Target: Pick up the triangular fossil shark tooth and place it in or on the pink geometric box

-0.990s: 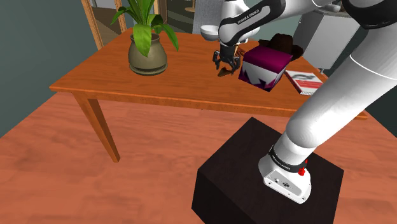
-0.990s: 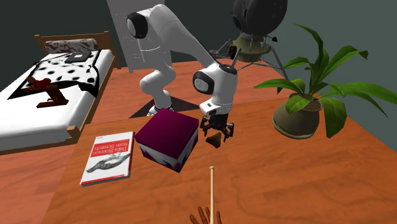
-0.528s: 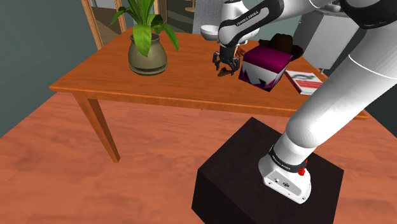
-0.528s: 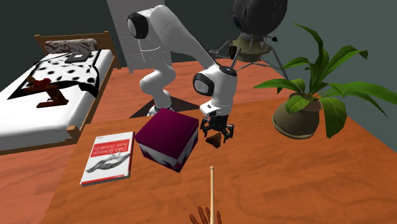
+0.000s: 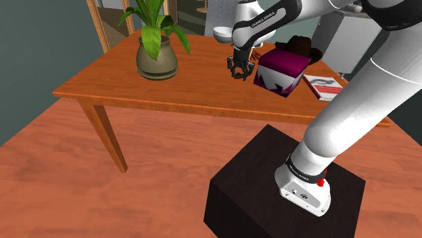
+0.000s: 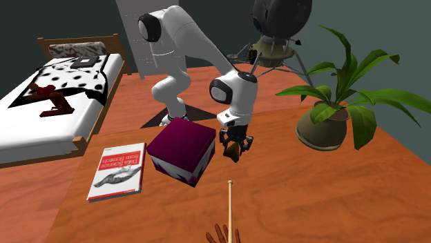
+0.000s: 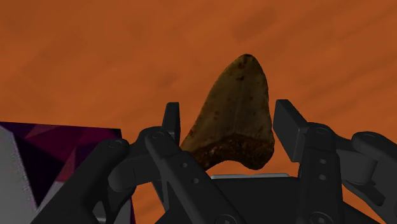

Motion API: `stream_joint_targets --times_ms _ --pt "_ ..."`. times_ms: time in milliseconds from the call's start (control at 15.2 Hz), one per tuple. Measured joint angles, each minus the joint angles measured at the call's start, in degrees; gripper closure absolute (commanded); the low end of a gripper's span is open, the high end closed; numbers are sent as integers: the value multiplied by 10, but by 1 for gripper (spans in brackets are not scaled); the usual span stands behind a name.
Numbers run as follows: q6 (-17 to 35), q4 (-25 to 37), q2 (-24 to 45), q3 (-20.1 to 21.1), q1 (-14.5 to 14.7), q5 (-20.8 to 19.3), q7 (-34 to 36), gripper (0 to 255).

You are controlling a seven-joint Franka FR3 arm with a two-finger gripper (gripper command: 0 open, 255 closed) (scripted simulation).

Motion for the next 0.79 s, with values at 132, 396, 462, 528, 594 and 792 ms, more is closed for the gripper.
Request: stream_joint_targets --times_ms 132,396,462,528,594,792 --pt "0 0 0 0 0 0 0 255" --pt "-16 7 -9 1 1 1 -2 255" --pt "-24 12 -12 1 1 2 -4 255" --pt "-32 18 -15 2 1 2 -4 255" --pt "-39 21 -18 2 1 3 -6 255" --pt "-61 34 -28 3 2 4 -9 255"
